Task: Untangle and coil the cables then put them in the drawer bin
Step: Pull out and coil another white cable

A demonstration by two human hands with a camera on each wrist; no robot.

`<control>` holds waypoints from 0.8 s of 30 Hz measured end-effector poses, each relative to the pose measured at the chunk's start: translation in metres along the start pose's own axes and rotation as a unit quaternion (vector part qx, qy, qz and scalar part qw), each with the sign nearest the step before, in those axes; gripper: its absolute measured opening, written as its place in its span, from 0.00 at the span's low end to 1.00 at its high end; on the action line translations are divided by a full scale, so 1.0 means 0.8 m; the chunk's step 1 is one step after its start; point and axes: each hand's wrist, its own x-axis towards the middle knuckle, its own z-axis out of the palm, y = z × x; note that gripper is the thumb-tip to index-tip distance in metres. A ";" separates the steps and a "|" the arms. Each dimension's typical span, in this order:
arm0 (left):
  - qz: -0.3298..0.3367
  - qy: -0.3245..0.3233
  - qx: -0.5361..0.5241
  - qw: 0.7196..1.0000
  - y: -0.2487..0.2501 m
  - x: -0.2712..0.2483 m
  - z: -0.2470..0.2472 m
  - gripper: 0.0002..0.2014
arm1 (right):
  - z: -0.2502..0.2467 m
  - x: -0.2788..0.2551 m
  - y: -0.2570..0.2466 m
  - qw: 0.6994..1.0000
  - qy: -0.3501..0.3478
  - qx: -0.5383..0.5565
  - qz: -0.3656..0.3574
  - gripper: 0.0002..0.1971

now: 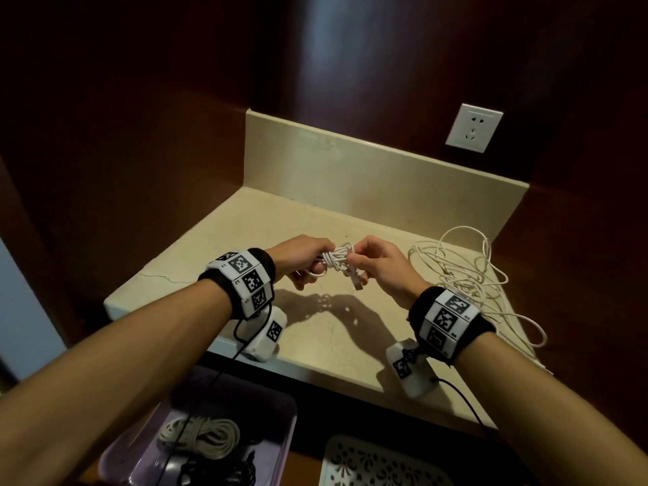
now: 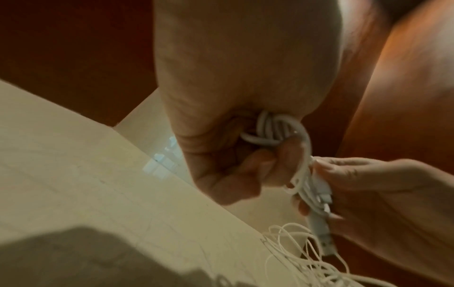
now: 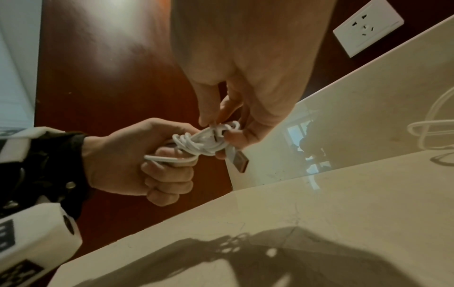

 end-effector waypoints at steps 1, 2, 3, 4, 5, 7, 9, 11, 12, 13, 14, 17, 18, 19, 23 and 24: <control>0.004 0.009 0.027 1.000 0.000 0.002 0.002 0.21 | -0.001 0.001 0.000 1.000 0.003 -0.004 0.006 0.07; 0.009 0.023 0.060 0.998 -0.001 0.003 0.003 0.23 | -0.002 0.002 0.000 1.000 0.004 -0.006 0.012 0.07; 0.017 0.039 0.092 0.995 -0.002 0.005 0.003 0.26 | -0.002 0.003 0.000 1.000 0.006 -0.006 0.018 0.07; 0.024 0.057 0.121 0.991 -0.002 0.007 0.005 0.27 | -0.004 0.004 0.001 1.000 0.010 -0.006 0.026 0.07; 0.033 0.073 0.147 0.986 -0.003 0.008 0.005 0.28 | -0.005 0.005 0.001 0.999 0.016 -0.005 0.034 0.07; 0.054 0.099 0.202 0.973 -0.004 0.007 0.008 0.27 | -0.010 0.006 0.001 0.998 0.028 0.001 0.048 0.07; 0.076 0.101 0.246 0.961 -0.005 0.004 0.010 0.25 | -0.014 0.007 0.002 0.998 0.028 0.010 0.061 0.06; 0.099 0.087 0.261 0.956 -0.005 0.002 0.011 0.23 | -0.016 0.006 0.002 0.997 0.019 0.024 0.072 0.04; 0.110 0.080 0.259 0.956 -0.007 0.003 0.011 0.21 | -0.015 0.005 0.003 0.996 0.014 0.033 0.076 0.04; 0.116 0.073 0.245 0.960 -0.009 0.004 0.011 0.19 | -0.015 0.003 0.002 0.996 0.009 0.040 0.078 0.03; 0.116 0.065 0.223 0.966 -0.011 0.007 0.011 0.17 | -0.015 0.002 0.002 0.996 0.004 0.046 0.080 0.04; 0.106 0.073 0.172 0.977 -0.013 0.010 0.012 0.11 | -0.014 -0.001 0.002 0.995 -0.003 0.050 0.084 0.05; 0.105 0.081 0.165 0.977 -0.013 0.011 0.012 0.09 | -0.013 -0.001 0.002 0.995 -0.005 0.045 0.085 0.06; 0.104 0.088 0.163 0.977 -0.011 0.010 0.011 0.08 | -0.013 0.000 0.003 0.996 -0.005 0.032 0.085 0.06; 0.092 0.089 0.162 0.978 -0.012 0.009 0.010 0.07 | -0.014 0.004 0.003 0.995 0.019 -0.054 0.077 0.04; 0.090 0.087 0.154 0.980 -0.012 0.009 0.010 0.07 | -0.015 0.004 0.003 0.995 0.022 -0.054 0.077 0.02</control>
